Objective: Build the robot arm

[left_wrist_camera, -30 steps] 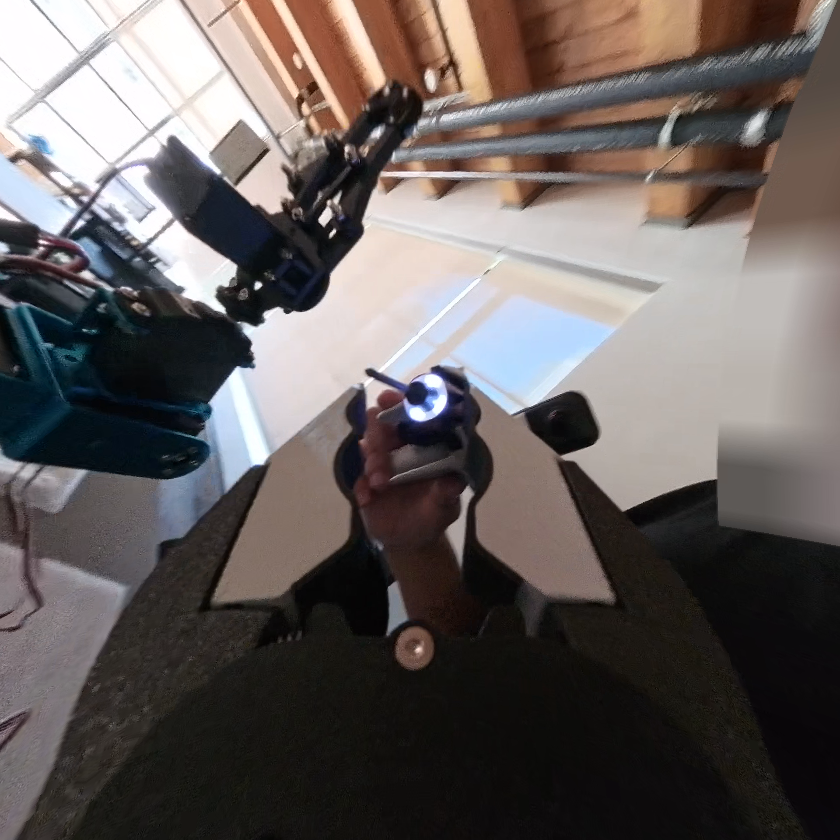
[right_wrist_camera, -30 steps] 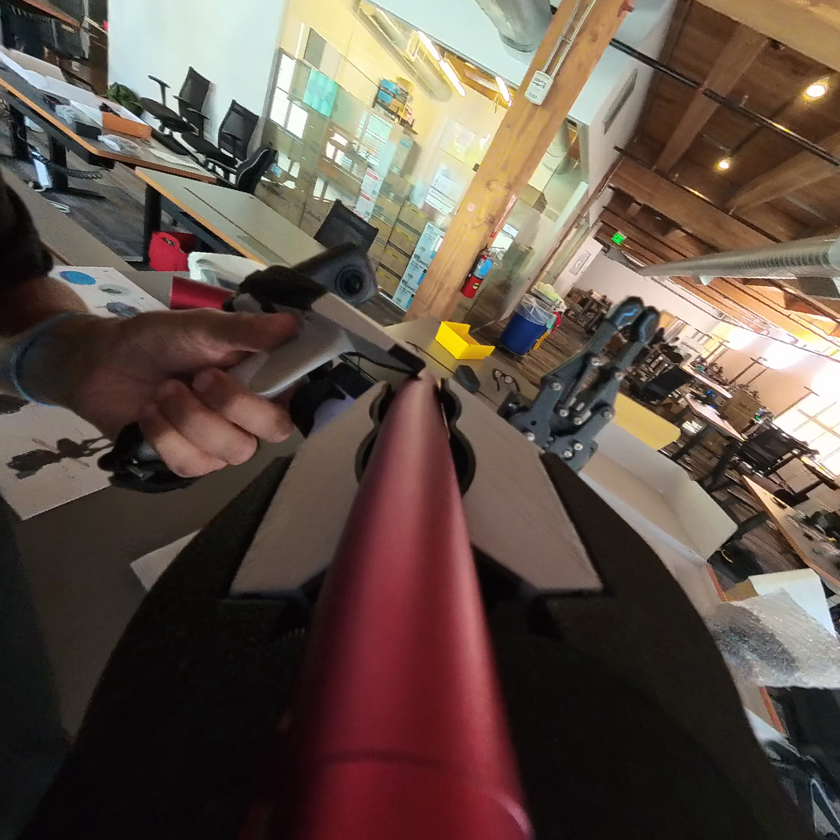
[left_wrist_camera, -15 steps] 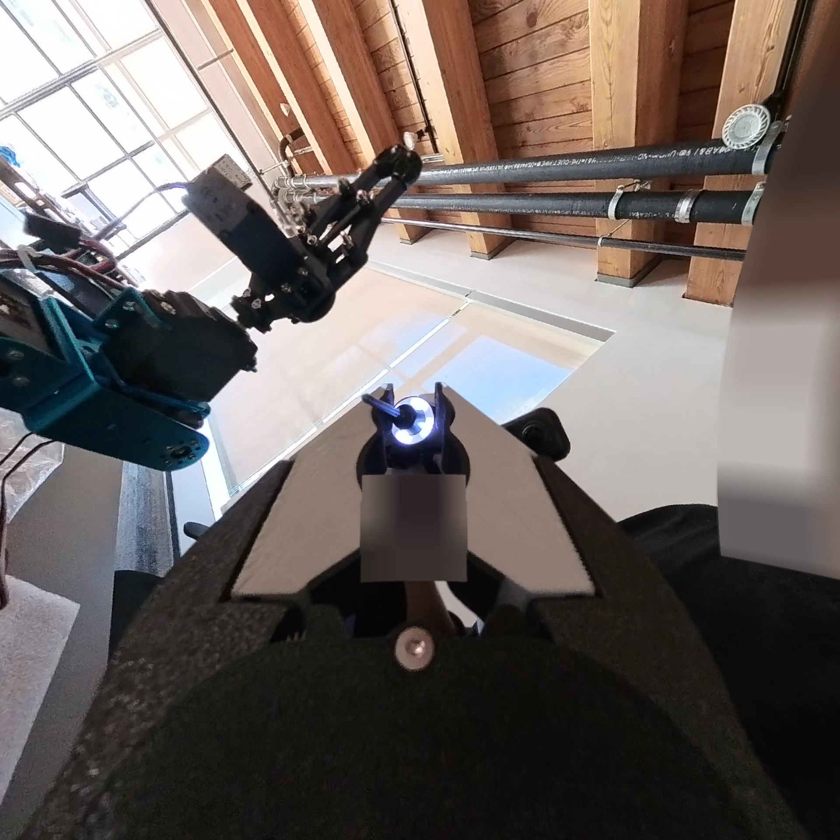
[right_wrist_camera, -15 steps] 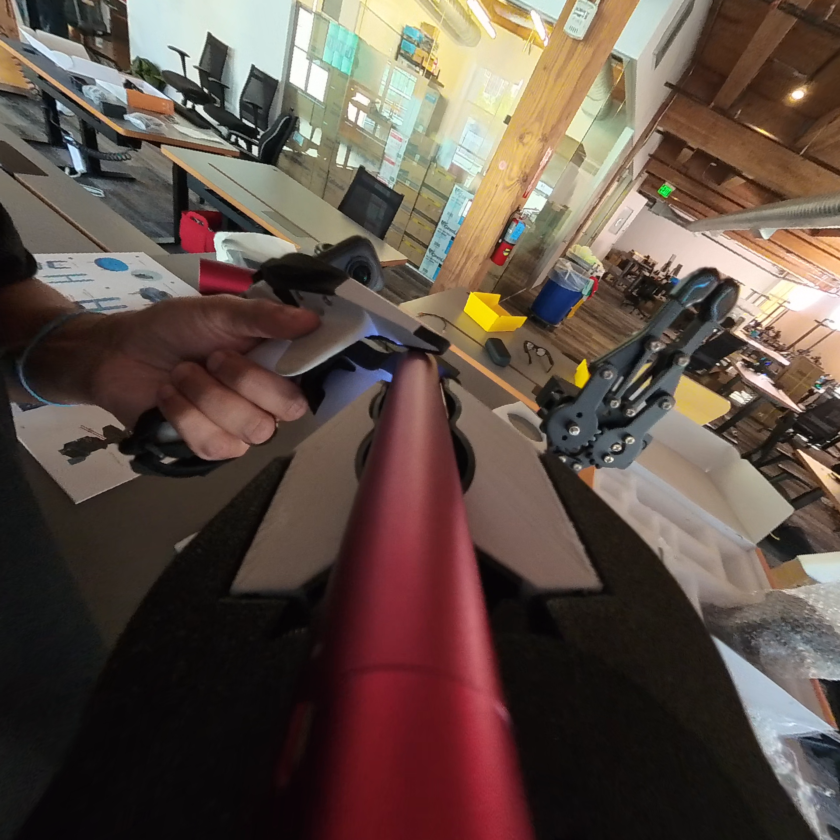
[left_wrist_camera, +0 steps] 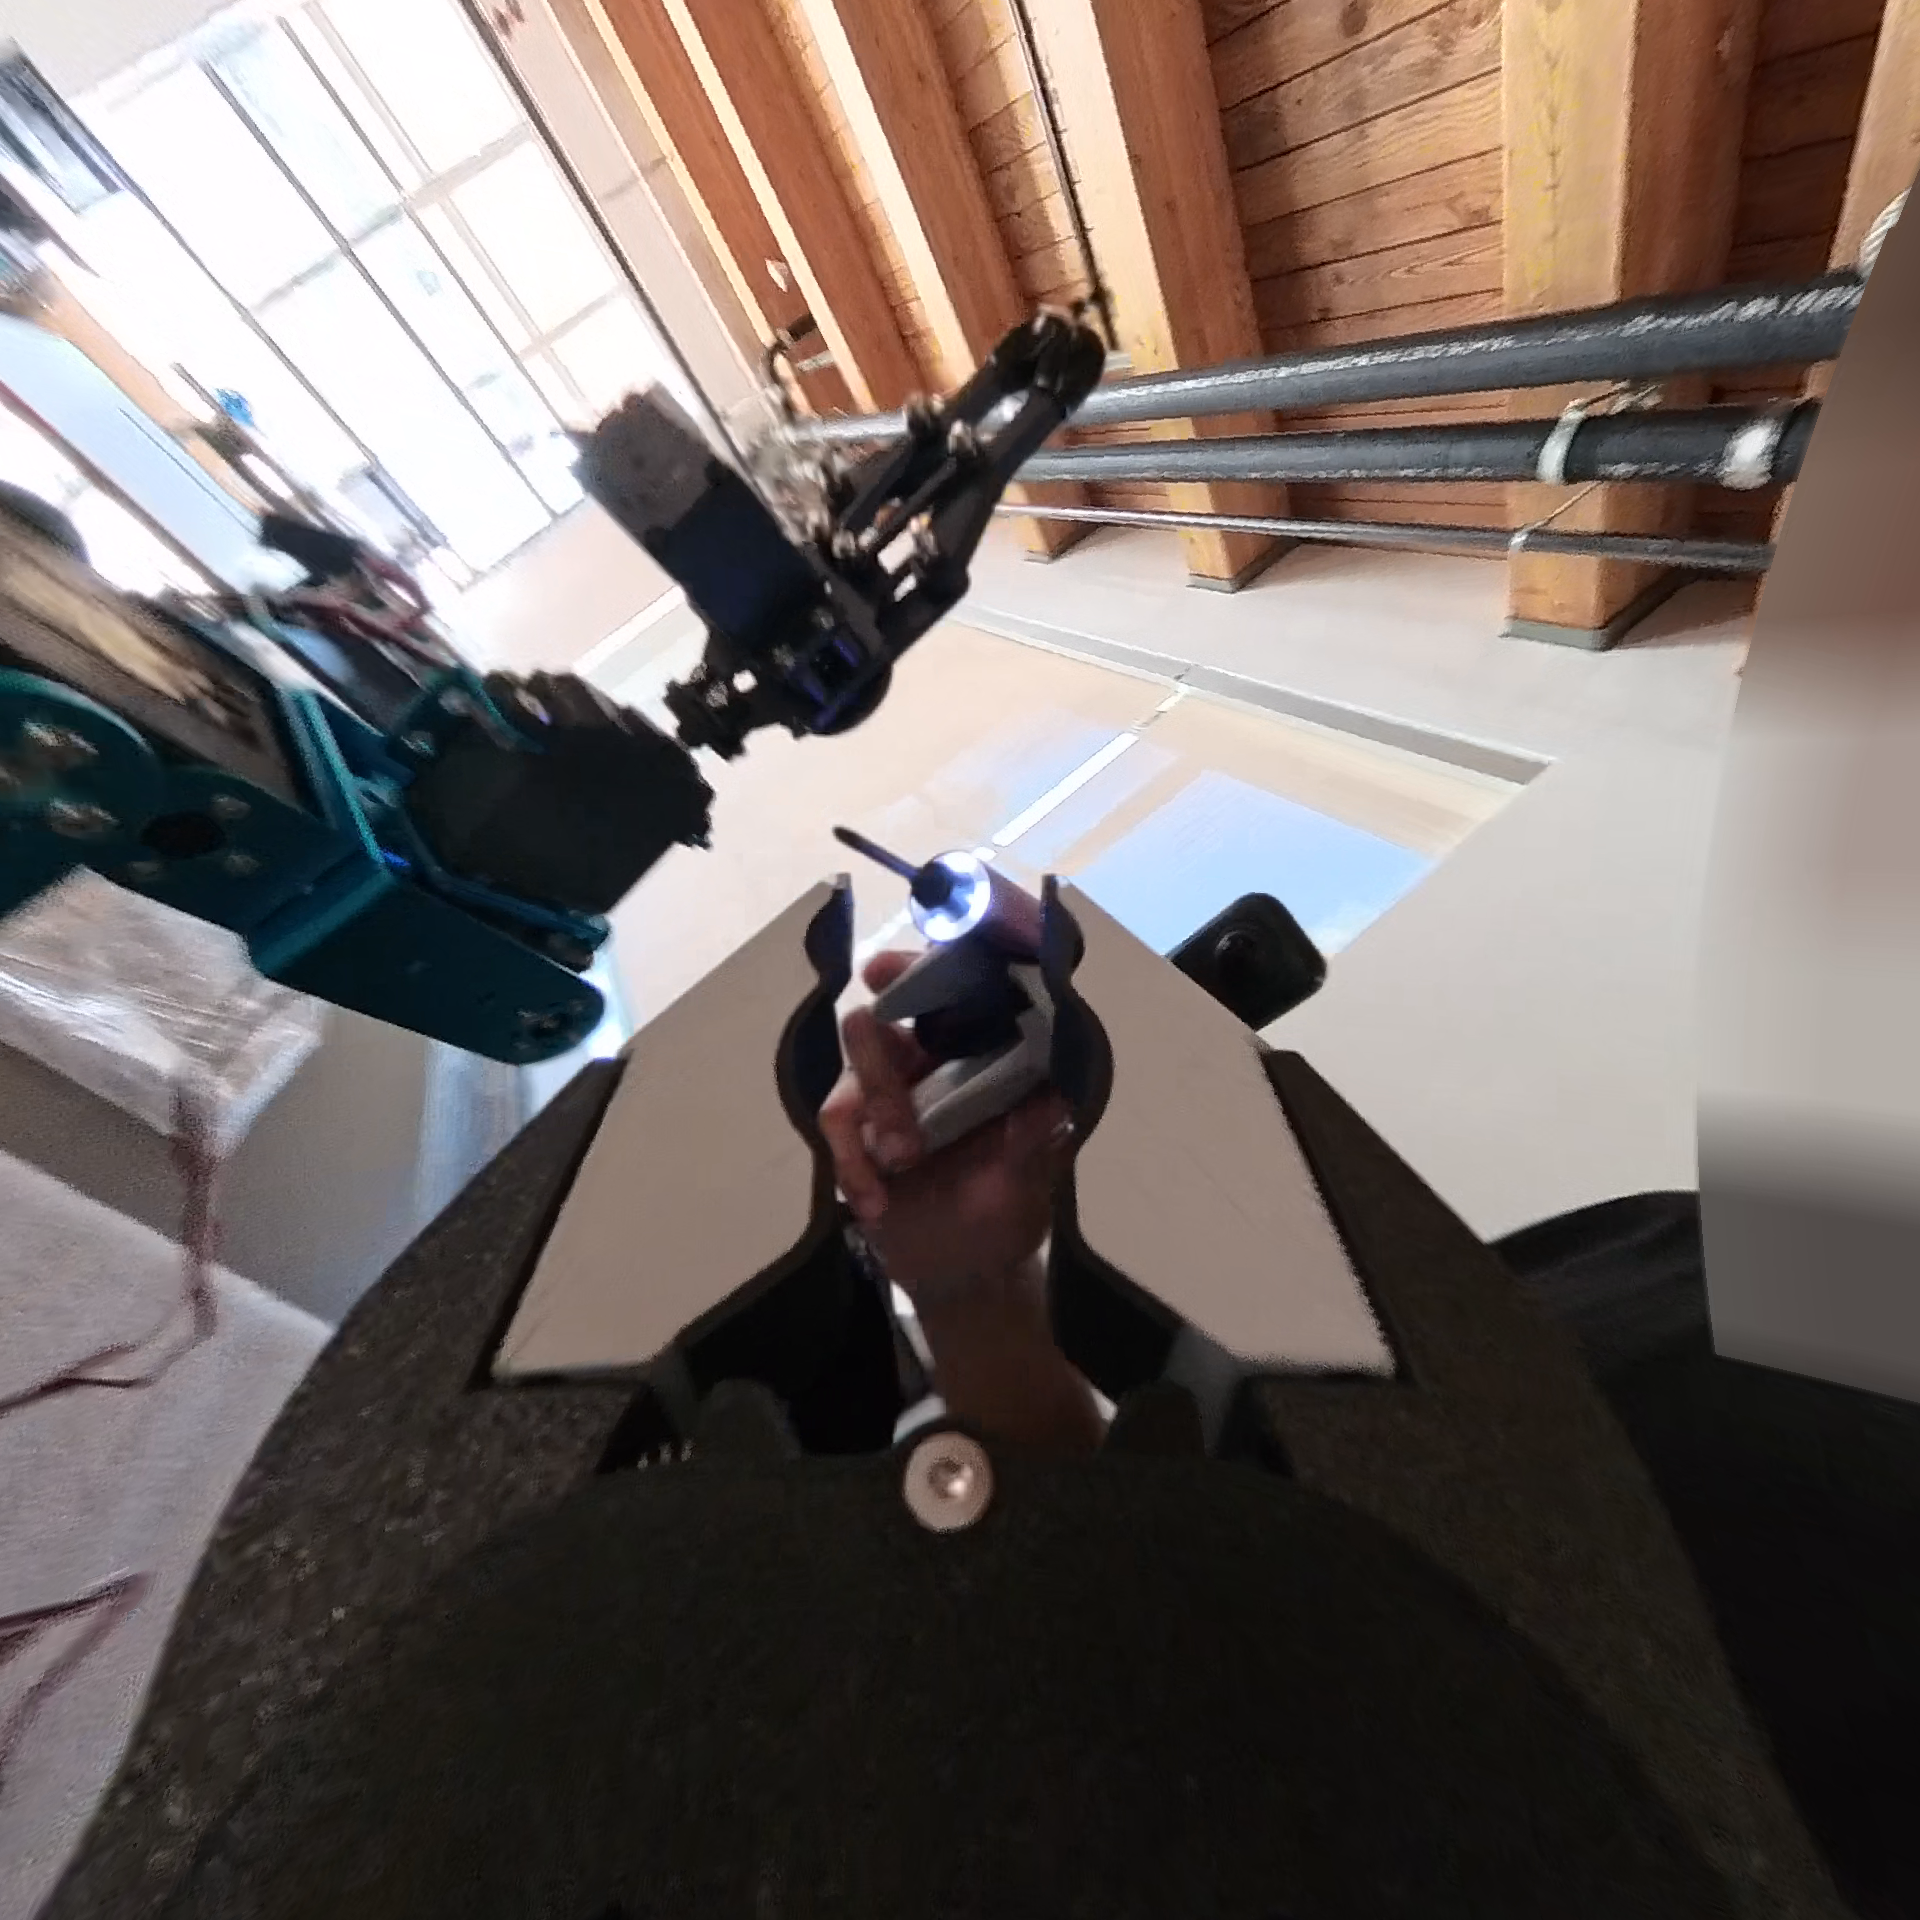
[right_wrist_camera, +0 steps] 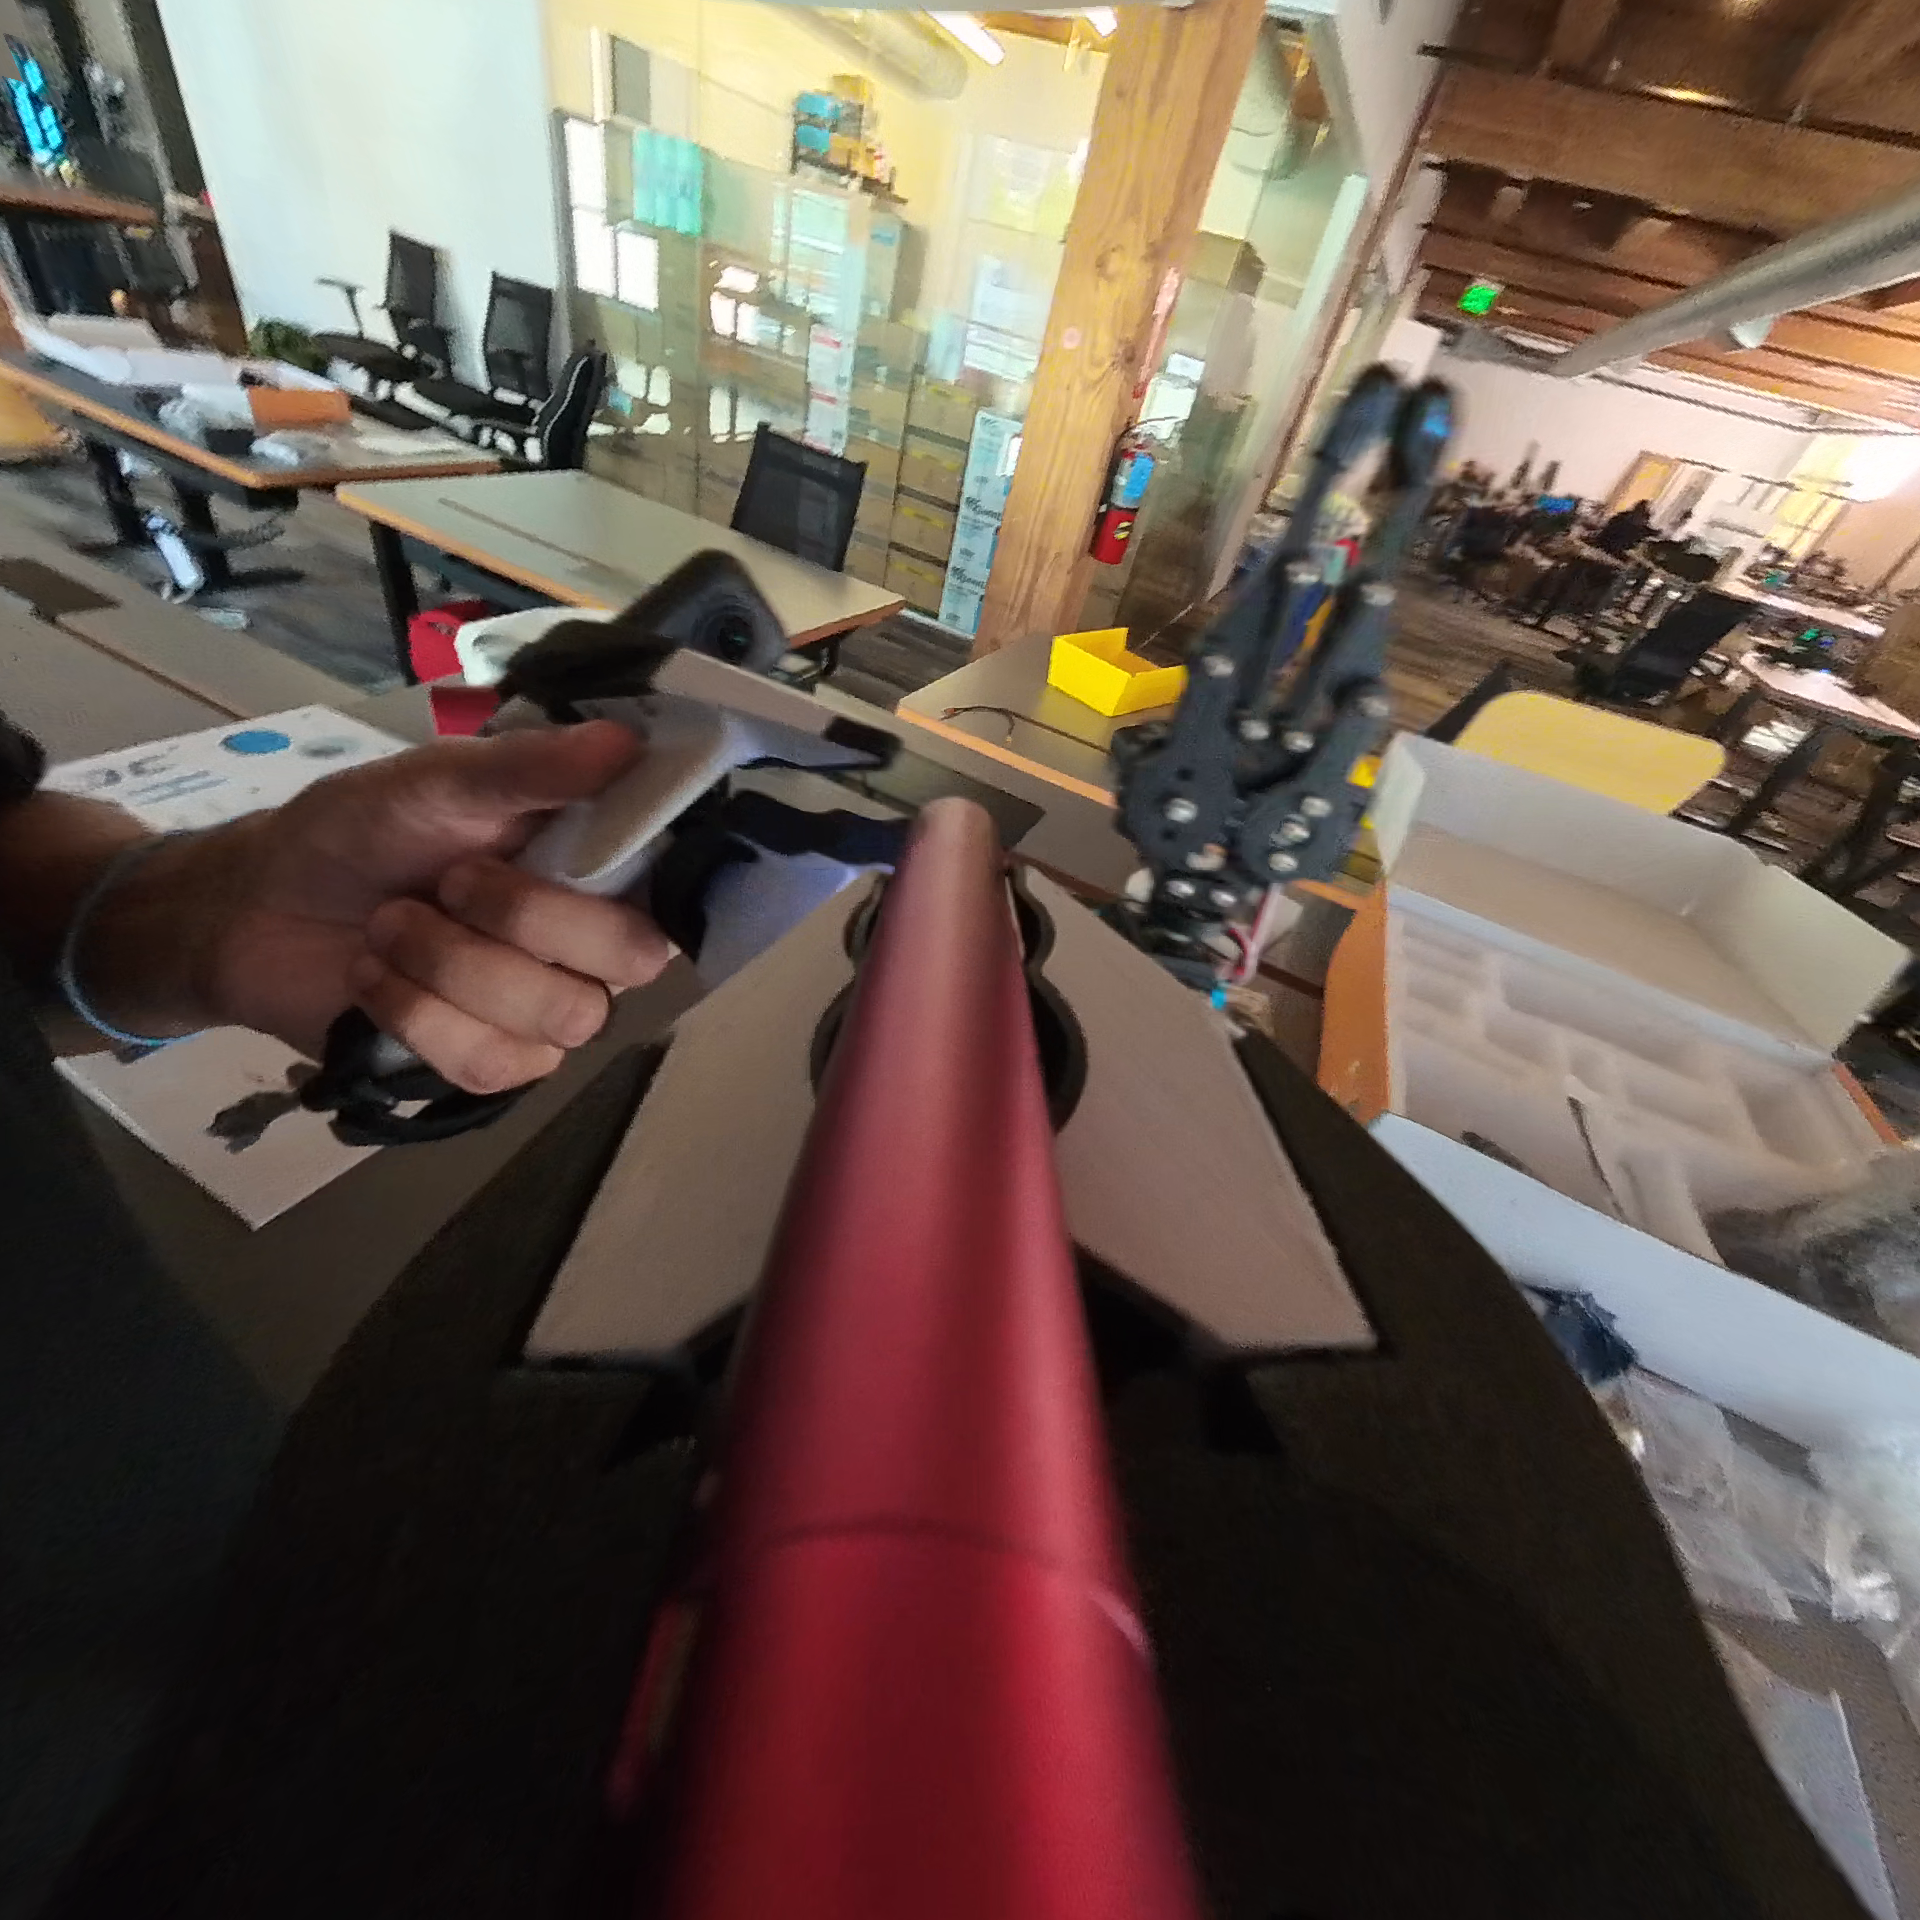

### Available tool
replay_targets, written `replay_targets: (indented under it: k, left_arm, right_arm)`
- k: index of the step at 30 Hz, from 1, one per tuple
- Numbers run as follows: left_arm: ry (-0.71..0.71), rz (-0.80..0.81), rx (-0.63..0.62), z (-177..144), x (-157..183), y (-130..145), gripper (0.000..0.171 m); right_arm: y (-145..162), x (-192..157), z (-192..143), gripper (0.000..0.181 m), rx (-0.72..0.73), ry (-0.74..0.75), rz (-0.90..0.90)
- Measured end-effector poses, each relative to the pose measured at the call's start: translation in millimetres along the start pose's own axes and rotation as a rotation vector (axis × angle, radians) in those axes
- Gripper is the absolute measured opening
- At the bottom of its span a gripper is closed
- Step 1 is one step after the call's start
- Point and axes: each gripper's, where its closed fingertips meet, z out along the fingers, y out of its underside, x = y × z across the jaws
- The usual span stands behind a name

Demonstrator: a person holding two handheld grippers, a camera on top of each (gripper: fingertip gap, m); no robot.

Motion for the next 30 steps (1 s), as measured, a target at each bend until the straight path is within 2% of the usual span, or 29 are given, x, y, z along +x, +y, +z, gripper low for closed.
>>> replay_targets:
  k: [3,5,7,9,11,16,25,30]
  left_arm:
    - [-0.123,0.233,0.050,-7.0,-7.1,-19.9,0.037]
    - [-0.235,0.474,0.052,-7.5,-16.1,-30.6,0.043]
    - [-0.334,0.696,0.010,-3.1,-30.6,-32.4,0.054]
    - [-0.350,0.814,-0.045,7.0,-39.2,-24.1,0.058]
    - [-0.344,0.864,-0.063,18.7,-43.6,-17.9,0.058]
    - [-0.380,0.902,-0.016,36.1,-50.4,-20.0,0.050]
    - [-0.445,1.048,0.026,49.6,-52.1,-19.0,0.026]
    - [-0.479,1.116,0.009,51.7,-54.8,-18.9,0.021]
  right_arm:
    - [2.2,29.4,-16.8,0.021,0.023,0.073,0.046]
    - [4.0,47.3,-26.6,0.021,0.048,0.103,0.073]
    - [7.1,62.3,-33.2,0.021,0.084,0.140,0.083]
    - [3.2,58.3,-37.8,0.022,0.166,0.072,0.120]
    - [10.6,63.6,-37.4,0.023,0.159,0.107,0.136]
    - [18.3,54.0,-30.6,0.022,0.140,0.093,0.090]
    - [20.7,60.3,-28.4,0.022,0.152,0.086,0.079]
    - [22.1,62.1,-28.3,0.022,0.156,0.070,0.092]
